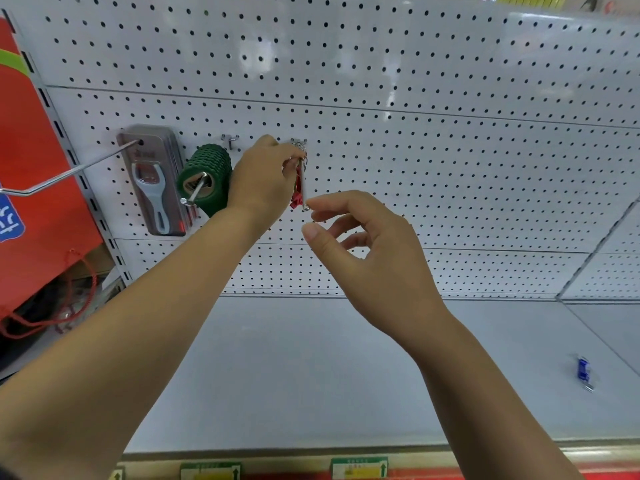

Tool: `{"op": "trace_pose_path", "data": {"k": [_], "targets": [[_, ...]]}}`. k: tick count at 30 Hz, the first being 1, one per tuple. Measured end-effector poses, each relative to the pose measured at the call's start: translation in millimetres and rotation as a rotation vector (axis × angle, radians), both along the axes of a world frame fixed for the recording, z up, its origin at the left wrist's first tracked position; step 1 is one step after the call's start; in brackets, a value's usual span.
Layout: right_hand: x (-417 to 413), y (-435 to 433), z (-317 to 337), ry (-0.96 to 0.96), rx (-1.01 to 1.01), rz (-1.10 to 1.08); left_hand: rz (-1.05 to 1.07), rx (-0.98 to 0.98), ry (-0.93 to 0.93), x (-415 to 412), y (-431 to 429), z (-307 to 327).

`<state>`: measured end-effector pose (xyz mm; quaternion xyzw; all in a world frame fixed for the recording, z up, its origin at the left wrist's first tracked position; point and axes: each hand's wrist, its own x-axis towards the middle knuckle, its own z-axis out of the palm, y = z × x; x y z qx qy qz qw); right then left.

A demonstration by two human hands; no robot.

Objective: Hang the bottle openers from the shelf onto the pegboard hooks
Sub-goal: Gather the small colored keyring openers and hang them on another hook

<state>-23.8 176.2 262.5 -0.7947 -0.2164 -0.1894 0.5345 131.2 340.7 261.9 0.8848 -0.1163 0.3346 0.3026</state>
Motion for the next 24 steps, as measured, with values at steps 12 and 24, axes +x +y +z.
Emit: {"op": "trace_pose_path", "data": {"k": [12, 24], "targets": [[1, -23, -10, -0.104, -0.116, 0.022, 0.01, 0.12, -0.068, -38, -8, -16], [17, -150, -104, 0.008, -0.356, -0.206, 0.039, 0.287, 0.267, -117, -71, -108]]}}
